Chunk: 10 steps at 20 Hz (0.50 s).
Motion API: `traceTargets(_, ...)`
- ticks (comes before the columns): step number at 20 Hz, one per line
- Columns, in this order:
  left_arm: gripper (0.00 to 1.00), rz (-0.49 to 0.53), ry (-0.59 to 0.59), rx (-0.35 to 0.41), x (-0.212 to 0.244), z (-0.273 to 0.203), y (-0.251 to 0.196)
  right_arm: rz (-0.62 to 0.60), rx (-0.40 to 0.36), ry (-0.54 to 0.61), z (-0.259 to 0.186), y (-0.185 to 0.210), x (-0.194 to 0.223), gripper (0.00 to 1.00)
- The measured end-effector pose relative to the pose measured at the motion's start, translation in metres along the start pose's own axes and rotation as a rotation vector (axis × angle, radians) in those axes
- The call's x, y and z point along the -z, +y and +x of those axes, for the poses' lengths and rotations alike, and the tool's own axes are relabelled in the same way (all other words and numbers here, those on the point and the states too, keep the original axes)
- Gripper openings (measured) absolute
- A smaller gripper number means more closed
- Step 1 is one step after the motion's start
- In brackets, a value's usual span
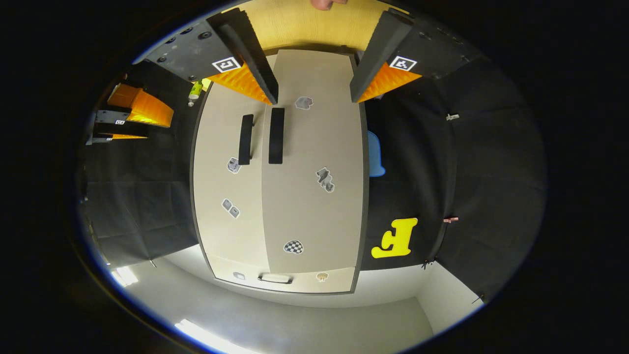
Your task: Grab one shoe with the right hand and put it into the shoe cabinet, grab the other shoe with the left hand and put it into the shoe cabinet; then close the right door with the right hand and the left door with the left hand.
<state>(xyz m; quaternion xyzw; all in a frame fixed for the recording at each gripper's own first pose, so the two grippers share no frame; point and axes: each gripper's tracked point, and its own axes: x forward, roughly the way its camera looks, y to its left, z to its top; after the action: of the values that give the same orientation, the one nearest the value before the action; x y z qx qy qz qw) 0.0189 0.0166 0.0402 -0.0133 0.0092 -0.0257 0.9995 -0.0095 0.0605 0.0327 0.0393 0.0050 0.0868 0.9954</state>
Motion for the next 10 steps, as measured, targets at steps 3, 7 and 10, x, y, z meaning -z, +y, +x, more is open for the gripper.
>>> traceTargets(3, 0.94, 0.01, 0.002, -0.007, 0.0004, -0.0021, -0.001, 0.004, -0.009, 0.011, 0.0022, -0.0011, 0.0032, 0.98)
traceTargets(7, 0.94, 0.013, 0.004, -0.008, 0.0012, 0.0023, -0.0036, 0.006, -0.014, 0.011, 0.0063, -0.0039, 0.004, 0.98)
traceTargets(10, 0.94, 0.024, -0.001, -0.01, -0.0003, 0.0051, -0.0056, 0.012, -0.02, 0.012, 0.0099, -0.0061, 0.006, 0.98)
